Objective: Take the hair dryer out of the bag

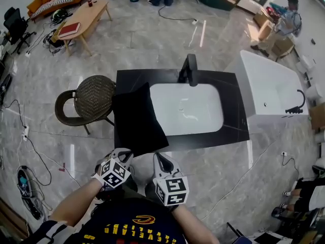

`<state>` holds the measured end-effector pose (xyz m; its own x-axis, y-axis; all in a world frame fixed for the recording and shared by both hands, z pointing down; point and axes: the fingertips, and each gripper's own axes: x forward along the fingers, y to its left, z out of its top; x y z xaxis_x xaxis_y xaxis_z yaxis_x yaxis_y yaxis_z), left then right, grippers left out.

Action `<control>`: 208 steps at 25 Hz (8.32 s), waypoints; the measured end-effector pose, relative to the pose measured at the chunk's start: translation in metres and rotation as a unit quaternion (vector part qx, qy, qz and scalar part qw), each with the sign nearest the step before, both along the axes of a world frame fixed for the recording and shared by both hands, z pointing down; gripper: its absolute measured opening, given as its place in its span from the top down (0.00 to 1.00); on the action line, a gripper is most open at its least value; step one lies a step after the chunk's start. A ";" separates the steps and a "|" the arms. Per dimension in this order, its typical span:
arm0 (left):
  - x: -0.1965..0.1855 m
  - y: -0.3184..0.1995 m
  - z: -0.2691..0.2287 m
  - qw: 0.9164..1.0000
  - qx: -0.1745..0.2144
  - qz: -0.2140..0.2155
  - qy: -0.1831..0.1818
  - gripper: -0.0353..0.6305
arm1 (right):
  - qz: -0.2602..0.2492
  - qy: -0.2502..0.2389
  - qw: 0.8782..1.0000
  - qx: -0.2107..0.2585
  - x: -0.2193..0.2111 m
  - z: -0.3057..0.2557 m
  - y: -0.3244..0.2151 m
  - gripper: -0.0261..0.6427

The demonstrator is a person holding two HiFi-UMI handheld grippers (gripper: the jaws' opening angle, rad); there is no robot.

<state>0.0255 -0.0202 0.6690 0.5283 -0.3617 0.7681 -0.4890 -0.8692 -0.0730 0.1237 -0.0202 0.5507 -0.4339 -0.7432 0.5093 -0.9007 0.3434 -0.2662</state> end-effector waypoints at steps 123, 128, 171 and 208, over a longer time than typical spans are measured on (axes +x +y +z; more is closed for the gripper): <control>-0.008 -0.024 -0.042 0.966 -0.043 -0.156 0.203 0.91 | -0.103 0.124 0.962 -0.222 -0.029 0.155 -0.006 0.52; -0.003 -0.019 -0.046 0.966 -0.043 -0.147 0.208 0.91 | -0.109 0.154 0.958 -0.218 -0.045 0.169 -0.033 0.52; -0.101 -0.230 0.021 0.858 -0.184 -0.404 0.258 0.94 | -0.072 0.099 0.954 -0.273 -0.030 0.147 0.010 0.61; -0.209 -0.056 -0.089 0.940 0.022 -0.287 0.184 0.79 | 0.020 0.071 0.966 -0.248 -0.081 0.145 -0.153 0.61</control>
